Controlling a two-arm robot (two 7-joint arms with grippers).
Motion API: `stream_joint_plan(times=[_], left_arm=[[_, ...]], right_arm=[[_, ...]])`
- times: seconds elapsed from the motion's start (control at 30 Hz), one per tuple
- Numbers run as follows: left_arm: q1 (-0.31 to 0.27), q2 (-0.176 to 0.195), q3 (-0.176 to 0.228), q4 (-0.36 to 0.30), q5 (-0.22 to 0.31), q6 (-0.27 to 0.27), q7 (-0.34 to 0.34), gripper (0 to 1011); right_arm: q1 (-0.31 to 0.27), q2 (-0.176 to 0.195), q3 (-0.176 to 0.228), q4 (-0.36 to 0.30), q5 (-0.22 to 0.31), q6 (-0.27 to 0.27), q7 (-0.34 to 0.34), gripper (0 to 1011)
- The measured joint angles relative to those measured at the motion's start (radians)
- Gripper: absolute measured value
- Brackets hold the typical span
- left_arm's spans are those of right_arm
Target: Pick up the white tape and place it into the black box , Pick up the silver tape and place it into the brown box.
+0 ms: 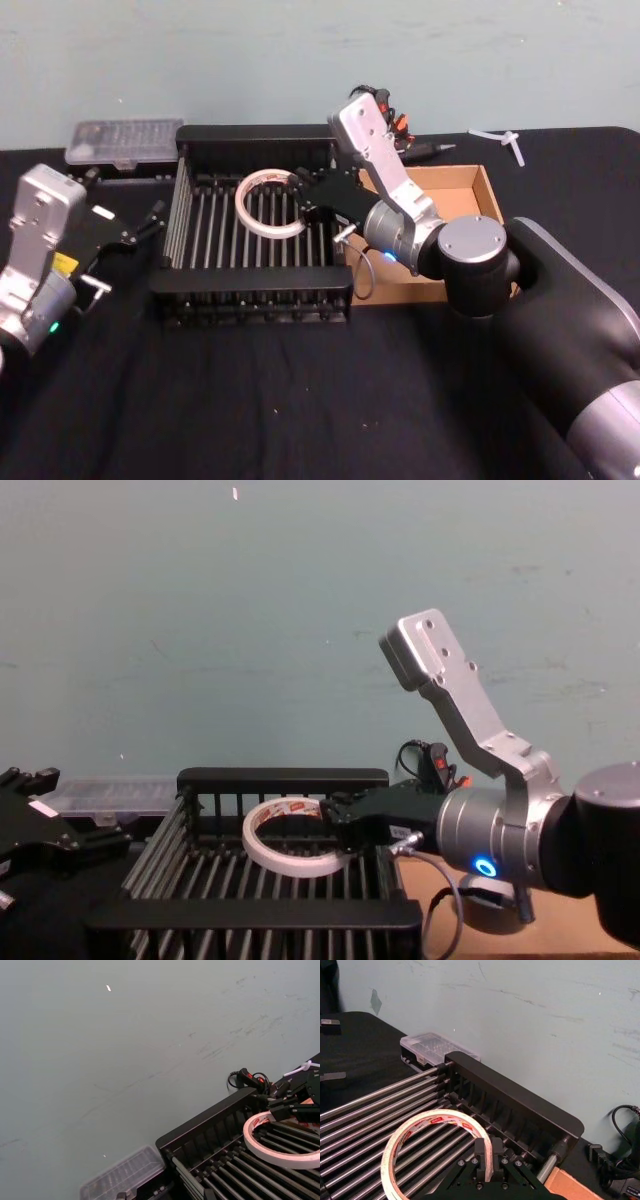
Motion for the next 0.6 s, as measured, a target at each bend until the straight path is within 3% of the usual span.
stream_joint_plan(times=[0.4,0.6], left_arm=[[0.000,0.000,0.000,0.000,0.000,0.000,0.000,1001],[0.000,0.000,0.000,0.000,0.000,0.000,0.000,1001]], right_arm=[[-0.001,0.001,0.000,-0.001,0.002,0.001,0.001,122],[-0.001,0.002,-0.001,-0.001,0.004,0.002,0.001,300]])
